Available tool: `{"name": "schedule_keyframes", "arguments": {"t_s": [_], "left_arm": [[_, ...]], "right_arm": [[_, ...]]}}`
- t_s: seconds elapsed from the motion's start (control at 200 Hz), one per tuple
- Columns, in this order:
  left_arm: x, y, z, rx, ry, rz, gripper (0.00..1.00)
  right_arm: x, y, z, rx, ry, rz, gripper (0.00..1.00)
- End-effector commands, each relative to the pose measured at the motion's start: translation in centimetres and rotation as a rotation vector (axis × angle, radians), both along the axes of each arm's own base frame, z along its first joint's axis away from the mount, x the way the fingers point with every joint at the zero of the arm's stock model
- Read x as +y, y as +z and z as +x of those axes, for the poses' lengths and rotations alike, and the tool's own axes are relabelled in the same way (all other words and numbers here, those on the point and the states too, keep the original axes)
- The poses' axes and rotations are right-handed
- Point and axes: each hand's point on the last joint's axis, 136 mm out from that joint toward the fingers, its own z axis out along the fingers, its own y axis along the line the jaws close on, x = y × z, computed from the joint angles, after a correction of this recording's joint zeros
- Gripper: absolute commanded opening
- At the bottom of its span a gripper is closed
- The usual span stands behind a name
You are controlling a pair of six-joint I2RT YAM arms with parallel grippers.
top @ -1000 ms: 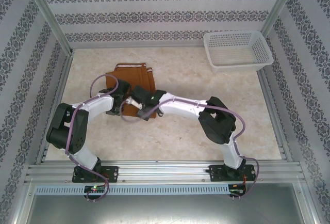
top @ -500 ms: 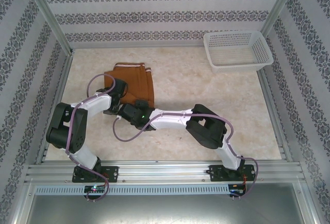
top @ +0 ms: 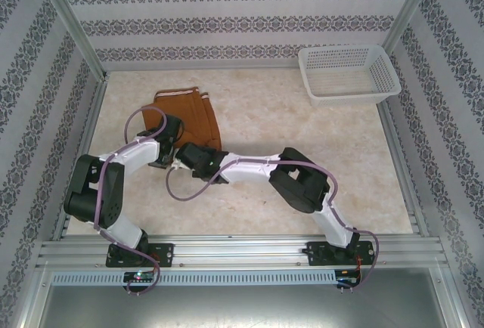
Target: Roll up the long pants
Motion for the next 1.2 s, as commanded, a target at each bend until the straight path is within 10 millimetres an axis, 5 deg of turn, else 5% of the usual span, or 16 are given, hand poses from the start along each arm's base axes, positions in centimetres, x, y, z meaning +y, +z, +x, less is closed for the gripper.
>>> {"name": "schedule_keyframes", "arguments": {"t_s": [0.0,0.29,0.505,0.704,0.894,1.054,1.194], "left_arm": [[-2.2,1.5,0.1,0.043,-0.151,-0.018,1.00],[-3.0,4.2,1.3,-0.010,-0.180,-0.046,1.00],[-2.4,5.2,2.3,-0.030,-0.197,0.005,1.00],[-1.4,7.3,4.0,-0.041,-0.225,0.052,1.00],[-1.4,7.9,4.1,-0.054,-0.231,0.036,1.00],[-1.9,7.0,3.2,-0.046,-0.233,-0.005,1.00],[-2.2,6.0,1.9,-0.030,-0.234,-0.040,1.00]], "right_arm": [[-0.9,0.1,0.0,0.227,-0.044,0.089,0.00],[-1.5,6.1,-1.3,0.679,-0.160,0.322,0.00],[-1.0,8.9,-2.9,0.767,-0.146,0.378,0.00],[-0.9,9.1,-6.0,0.908,-0.116,0.372,0.00],[1.6,10.7,-8.3,1.094,-0.064,0.428,0.00],[2.9,9.2,-6.9,1.176,-0.103,0.445,0.00],[3.1,6.0,-4.6,1.280,-0.183,0.476,0.00]]}}
